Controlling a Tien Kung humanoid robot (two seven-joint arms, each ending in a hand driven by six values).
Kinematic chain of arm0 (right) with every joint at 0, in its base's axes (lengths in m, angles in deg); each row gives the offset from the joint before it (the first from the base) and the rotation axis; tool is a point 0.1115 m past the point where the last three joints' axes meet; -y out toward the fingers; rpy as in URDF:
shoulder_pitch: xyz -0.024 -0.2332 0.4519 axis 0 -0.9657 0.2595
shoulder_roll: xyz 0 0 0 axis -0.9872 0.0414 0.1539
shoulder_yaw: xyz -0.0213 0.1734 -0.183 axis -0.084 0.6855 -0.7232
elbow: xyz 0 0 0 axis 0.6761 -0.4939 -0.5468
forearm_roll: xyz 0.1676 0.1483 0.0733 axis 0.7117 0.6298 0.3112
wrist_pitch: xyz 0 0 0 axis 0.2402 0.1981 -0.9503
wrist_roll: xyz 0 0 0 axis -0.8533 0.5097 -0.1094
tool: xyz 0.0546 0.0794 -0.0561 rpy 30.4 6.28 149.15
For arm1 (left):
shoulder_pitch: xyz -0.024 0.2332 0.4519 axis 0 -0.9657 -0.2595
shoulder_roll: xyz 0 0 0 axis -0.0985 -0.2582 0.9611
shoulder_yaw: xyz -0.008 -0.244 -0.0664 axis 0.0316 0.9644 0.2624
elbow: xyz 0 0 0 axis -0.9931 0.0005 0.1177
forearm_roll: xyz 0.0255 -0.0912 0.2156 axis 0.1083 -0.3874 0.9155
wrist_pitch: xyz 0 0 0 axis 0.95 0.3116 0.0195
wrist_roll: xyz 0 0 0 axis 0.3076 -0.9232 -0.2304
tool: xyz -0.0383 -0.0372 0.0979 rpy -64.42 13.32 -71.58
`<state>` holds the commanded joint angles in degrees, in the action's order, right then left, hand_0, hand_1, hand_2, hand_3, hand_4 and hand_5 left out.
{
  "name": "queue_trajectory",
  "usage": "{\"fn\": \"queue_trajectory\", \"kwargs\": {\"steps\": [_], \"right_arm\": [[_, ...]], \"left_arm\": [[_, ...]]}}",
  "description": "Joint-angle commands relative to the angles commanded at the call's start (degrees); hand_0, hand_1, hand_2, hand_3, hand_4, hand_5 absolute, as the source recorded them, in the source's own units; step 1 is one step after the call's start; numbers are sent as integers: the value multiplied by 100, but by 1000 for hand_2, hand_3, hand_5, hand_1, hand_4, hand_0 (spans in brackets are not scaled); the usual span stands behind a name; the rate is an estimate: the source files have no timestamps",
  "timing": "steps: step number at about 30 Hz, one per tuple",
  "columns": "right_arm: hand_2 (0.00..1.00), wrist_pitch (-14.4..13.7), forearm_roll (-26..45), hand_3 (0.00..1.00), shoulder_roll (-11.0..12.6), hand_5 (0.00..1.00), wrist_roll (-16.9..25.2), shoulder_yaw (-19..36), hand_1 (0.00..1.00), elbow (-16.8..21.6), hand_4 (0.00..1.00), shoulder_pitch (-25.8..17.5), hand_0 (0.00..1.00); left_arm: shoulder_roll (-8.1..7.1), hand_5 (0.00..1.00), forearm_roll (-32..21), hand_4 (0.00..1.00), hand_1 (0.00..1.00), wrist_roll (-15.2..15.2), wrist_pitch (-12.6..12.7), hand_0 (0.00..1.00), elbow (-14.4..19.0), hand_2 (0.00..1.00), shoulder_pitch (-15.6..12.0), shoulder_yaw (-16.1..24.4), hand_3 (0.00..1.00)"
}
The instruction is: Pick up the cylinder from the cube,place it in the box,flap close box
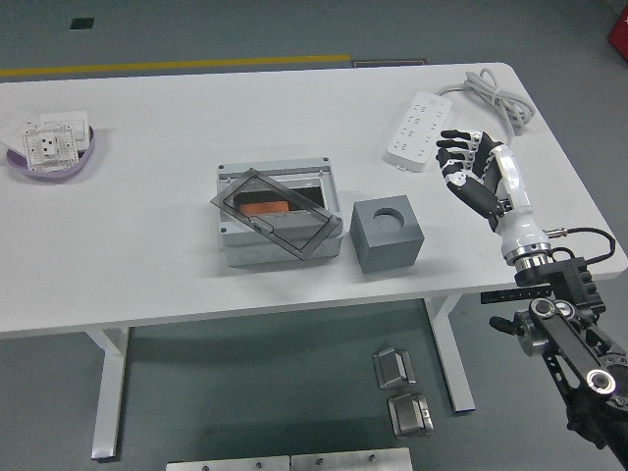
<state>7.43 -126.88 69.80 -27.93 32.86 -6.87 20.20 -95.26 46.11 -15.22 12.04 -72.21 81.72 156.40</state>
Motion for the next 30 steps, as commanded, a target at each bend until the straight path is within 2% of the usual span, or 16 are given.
{"fn": "queue_trajectory", "kwargs": {"steps": [4,5,16,17,30], "right_arm": [[661,42,-11,657,-5,266,10,19,612,-4,598,12,598],[700,52,-12,678,-1,245,13,27,677,-4,606,15,699],[704,82,9,679,27,265,77,116,688,8,635,-9,713],[707,82,12,683,27,296,85,122,689,10,688,-15,713],[704,110,173,683,-8,292,160,155,701,-17,683,15,726]], "left_arm": [[12,298,-78,669,640,-118,39,633,0,638,-15,-38,685],[14,298,-77,669,640,-128,44,633,0,638,-18,-32,686],[25,297,66,668,638,-4,16,629,0,638,-42,70,684],[26,299,72,669,638,2,14,632,0,637,-45,72,682],[26,296,103,669,639,16,19,631,0,637,-61,101,682]]}}
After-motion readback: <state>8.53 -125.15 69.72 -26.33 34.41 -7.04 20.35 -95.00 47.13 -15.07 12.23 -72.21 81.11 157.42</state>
